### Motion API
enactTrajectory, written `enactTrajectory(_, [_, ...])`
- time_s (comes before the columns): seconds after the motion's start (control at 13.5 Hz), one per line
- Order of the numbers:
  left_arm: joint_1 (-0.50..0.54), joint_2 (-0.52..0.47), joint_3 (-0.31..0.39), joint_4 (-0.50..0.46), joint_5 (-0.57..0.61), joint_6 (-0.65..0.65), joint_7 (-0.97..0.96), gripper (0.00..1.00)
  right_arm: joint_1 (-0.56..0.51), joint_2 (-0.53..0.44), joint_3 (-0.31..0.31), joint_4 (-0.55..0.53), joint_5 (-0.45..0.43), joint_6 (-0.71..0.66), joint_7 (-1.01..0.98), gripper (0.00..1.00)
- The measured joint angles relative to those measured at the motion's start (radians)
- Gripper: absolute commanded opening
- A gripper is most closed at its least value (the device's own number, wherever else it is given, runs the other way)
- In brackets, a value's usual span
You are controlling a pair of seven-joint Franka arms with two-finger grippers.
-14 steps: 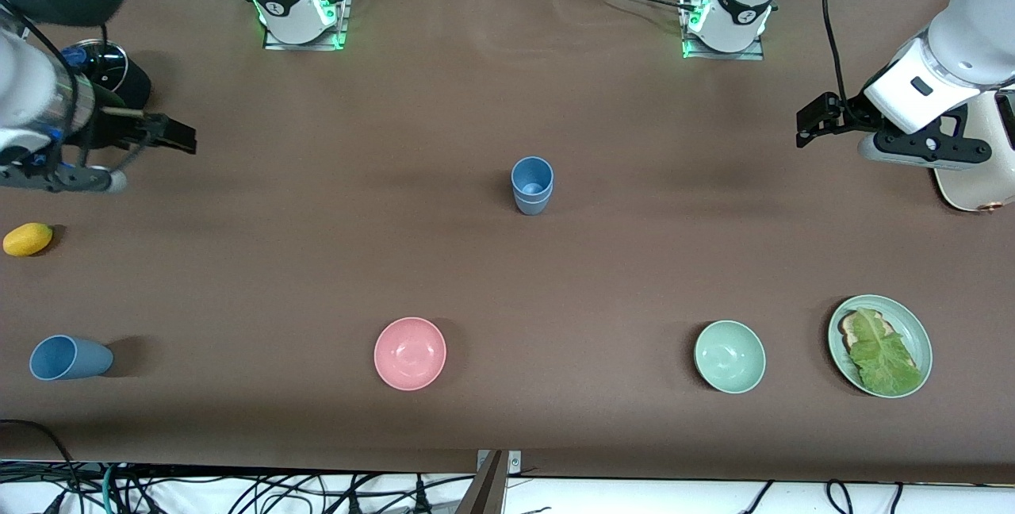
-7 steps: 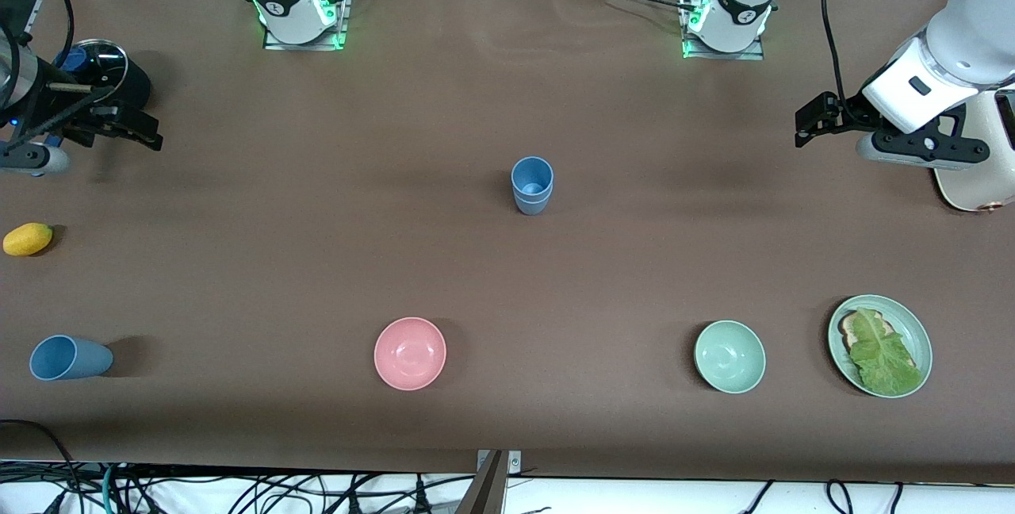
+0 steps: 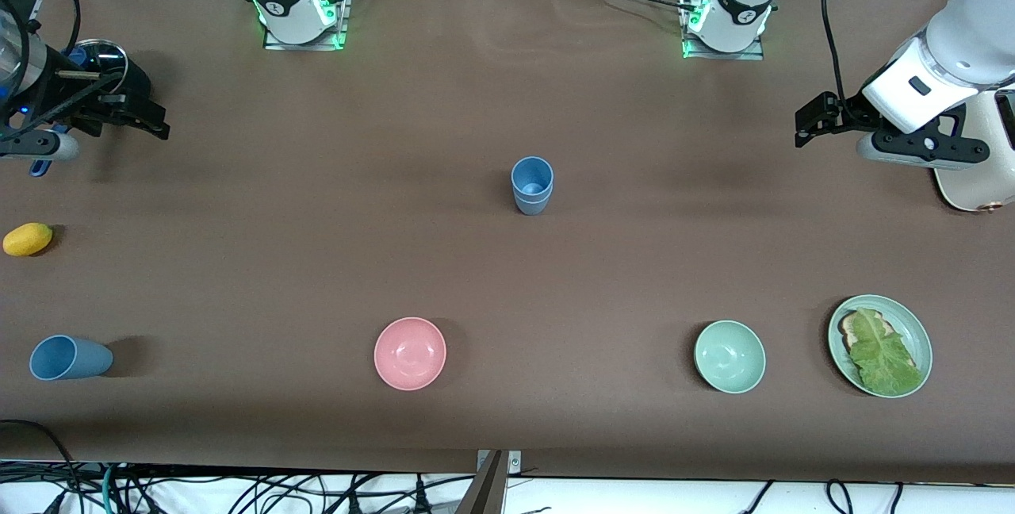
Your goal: Stack blue cups with both arms
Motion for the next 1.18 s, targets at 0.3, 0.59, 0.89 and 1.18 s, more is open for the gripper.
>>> enactTrajectory(0.3, [0.000, 0.000, 0.000, 0.000, 0.000, 0.000, 0.000, 1.00, -0.009, 0.000, 0.009, -0.001, 0.000, 0.007, 0.000, 1.00])
enactTrajectory(0.59, [0.000, 0.000, 0.000, 0.000, 0.000, 0.000, 0.000, 1.00, -0.010, 0.003, 0.010, -0.004, 0.000, 0.014, 0.000, 1.00])
enactTrajectory(0.89, [0.000, 0.000, 0.000, 0.001, 0.000, 0.000, 0.000, 1.00, -0.010, 0.005, 0.011, -0.004, 0.000, 0.024, -0.001, 1.00])
enactTrajectory(1.18, [0.000, 0.000, 0.000, 0.001, 0.000, 0.000, 0.000, 1.00, -0.010, 0.005, 0.011, -0.004, 0.000, 0.026, -0.001, 1.00])
